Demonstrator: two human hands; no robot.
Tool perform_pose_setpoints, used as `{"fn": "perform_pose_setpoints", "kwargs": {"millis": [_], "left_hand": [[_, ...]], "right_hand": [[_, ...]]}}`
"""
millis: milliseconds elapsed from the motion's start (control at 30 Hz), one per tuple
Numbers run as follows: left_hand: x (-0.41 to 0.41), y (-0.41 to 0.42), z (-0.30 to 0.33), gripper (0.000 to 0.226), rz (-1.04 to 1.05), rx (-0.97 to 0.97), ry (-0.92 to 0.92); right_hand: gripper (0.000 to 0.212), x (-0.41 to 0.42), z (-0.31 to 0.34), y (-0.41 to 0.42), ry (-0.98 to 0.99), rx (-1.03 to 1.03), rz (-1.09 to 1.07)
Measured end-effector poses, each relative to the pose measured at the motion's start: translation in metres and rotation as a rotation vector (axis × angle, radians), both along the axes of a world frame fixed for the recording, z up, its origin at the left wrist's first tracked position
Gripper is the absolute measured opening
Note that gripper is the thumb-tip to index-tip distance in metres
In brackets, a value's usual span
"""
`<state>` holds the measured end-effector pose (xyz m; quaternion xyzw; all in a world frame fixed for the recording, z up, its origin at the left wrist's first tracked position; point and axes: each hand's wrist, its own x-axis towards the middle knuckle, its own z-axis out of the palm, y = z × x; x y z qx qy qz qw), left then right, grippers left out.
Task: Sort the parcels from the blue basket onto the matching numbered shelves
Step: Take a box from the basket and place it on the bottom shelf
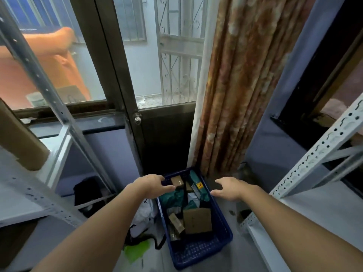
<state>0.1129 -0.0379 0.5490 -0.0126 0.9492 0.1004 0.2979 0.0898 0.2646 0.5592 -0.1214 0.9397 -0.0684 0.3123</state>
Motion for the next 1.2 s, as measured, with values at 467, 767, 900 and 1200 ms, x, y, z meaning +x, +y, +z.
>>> {"fn": "perform_pose_setpoints", "kwargs": {"millis": [467,767,900,1200], "left_hand": [[-0.108,0.009,-0.096,0.102,-0.138,-0.015,-0.195],[-0.152,0.050,-0.268,0.095,-0.144,-0.025,-0.185],[-0.166,0.066,-0.404,0.097,-0.110,-0.022,-0.208],[-0.186,0.087,-0.696,0.120,0.060,0.033,-0.356]], "right_hand": [[0.082,-0.071,-0.110,0.006,-0.204,0.065,-0.120],[0.077,-0.133,-0.288,0.027,-0.261,0.068,-0.047],[0.075,-0.145,-0.430,0.033,-0.280,0.057,-0.090],[0.056,-0.162,-0.724,0.047,-0.291,-0.062,-0.420]]}}
